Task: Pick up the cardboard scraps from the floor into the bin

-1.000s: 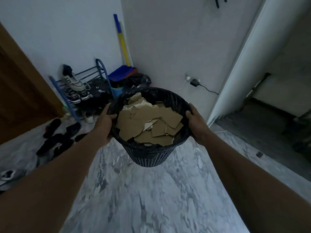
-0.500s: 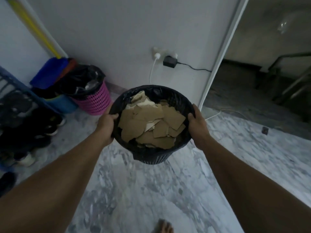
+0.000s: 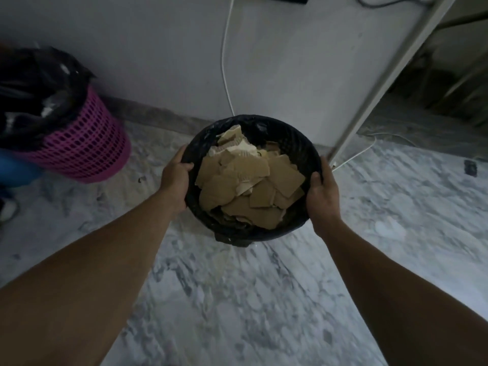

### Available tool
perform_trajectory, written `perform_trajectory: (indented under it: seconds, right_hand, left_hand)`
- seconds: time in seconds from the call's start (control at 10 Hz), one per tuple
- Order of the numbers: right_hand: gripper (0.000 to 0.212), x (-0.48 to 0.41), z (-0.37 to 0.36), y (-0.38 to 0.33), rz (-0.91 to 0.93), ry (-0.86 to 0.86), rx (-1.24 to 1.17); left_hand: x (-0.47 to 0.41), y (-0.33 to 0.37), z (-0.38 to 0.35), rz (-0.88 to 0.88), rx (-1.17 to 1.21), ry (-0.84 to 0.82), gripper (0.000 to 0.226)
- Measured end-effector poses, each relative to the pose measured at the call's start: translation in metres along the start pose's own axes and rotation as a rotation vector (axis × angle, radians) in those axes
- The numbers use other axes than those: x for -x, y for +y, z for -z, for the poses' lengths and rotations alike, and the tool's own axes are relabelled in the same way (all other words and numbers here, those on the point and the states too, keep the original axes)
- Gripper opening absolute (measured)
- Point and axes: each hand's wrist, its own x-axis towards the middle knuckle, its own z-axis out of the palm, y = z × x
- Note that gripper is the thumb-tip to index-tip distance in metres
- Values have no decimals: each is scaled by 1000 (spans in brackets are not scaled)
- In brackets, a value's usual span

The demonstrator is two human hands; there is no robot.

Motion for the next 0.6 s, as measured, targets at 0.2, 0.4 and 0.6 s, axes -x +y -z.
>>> perform_trajectory:
  seconds: [0.2, 0.4, 0.6]
  right_hand:
    - [48, -32, -30, 30, 43, 111, 32]
    - [53, -41, -19, 22, 22, 62, 89]
    - [81, 23, 15, -30, -111, 57, 150]
  left_hand:
    - [-58, -13, -12, -58, 10, -7, 57]
    - [-72, -3, -23, -57, -35, -79, 64]
    - [-14, 5, 17, 40, -233, -71, 88]
